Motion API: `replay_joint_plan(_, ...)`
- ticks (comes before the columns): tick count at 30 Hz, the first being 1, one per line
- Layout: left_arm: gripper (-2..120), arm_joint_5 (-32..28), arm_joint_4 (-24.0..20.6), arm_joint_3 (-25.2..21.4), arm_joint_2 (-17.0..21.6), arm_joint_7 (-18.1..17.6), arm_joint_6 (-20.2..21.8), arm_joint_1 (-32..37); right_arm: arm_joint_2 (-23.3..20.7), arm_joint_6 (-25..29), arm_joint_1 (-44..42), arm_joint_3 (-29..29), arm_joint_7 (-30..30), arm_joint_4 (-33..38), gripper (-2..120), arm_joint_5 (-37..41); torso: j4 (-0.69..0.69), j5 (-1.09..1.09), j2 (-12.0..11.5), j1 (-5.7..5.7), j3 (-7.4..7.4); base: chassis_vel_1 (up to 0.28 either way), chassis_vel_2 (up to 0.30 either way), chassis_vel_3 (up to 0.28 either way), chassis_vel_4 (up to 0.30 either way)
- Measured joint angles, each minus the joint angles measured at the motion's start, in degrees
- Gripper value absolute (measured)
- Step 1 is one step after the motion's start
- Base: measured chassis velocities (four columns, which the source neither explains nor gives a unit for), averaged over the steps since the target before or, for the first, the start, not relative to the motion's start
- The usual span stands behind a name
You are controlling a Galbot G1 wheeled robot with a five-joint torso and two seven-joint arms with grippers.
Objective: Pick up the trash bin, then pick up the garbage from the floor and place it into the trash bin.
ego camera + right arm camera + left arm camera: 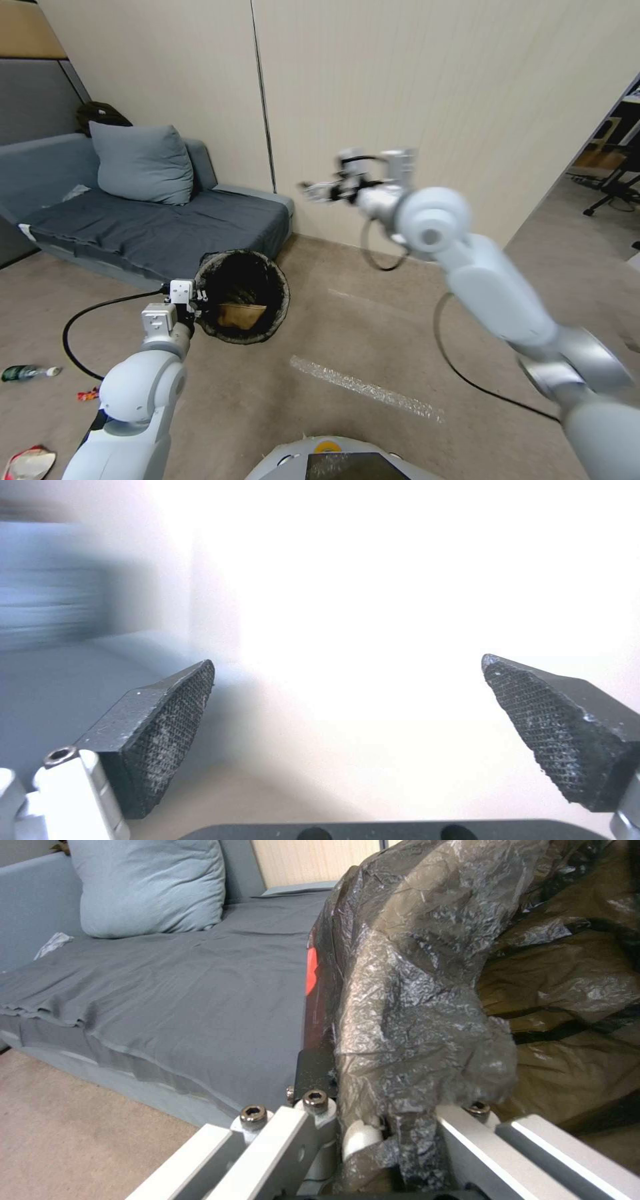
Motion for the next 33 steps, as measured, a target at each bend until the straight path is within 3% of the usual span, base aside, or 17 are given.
replay_joint_plan(2,1,-0.79,0.00,0.00,0.17,-0.71,0.00,0.02,3.30,4.72,-12.03,9.10,-2.70,-0.06,100,-7.89,0.00,0.07,-0.01,0.00,0.01,0.000,0.000,0.000,0.000)
replay_joint_plan(3,1,-0.79,0.00,0.00,0.17,-0.71,0.00,0.02,3.30,4.72,-12.03,9.10,-2.70,-0.06,100,-7.89,0.00,0.07,-0.01,0.00,0.01,0.000,0.000,0.000,0.000)
replay_joint_plan(6,1,-1.47,-0.01,-0.03,0.69,-1.10,0.00,0.27,10.24,12.56,-25.26,17.99,-6.22,-0.38,100,-17.99,0.01,-0.01,0.00,0.00,0.00,0.000,0.000,0.000,0.000)
replay_joint_plan(7,1,-1.47,-0.01,-0.03,0.69,-1.10,0.00,0.27,10.24,12.56,-25.26,17.99,-6.22,-0.38,100,-17.99,0.01,-0.01,0.00,0.00,0.00,0.000,0.000,0.000,0.000)
replay_joint_plan(11,1,-1.76,-0.02,0.11,0.49,-1.12,0.00,0.32,23.54,22.59,-36.01,20.13,-8.51,0.44,100,-29.78,0.01,-0.01,0.00,0.00,0.00,0.000,0.000,0.000,0.000)
replay_joint_plan(14,1,-1.80,0.02,0.30,0.31,-1.10,0.00,0.48,27.22,26.08,-38.46,19.79,-9.07,0.56,100,-33.40,0.03,-0.04,0.00,0.00,0.00,0.000,0.000,0.000,0.000)
replay_joint_plan(20,1,-1.67,0.04,0.54,-0.45,-0.91,0.00,1.32,29.72,29.86,-40.17,19.28,-9.95,-0.75,100,-37.13,0.03,-0.02,0.00,0.01,0.00,0.000,0.000,0.000,0.000)
replay_joint_plan(33,1,-1.44,-0.23,0.27,-0.71,-0.31,0.00,1.63,30.17,28.27,-38.58,15.57,-9.45,-1.60,100,-38.22,0.02,-0.02,0.00,0.00,0.01,0.000,0.000,0.000,0.000)
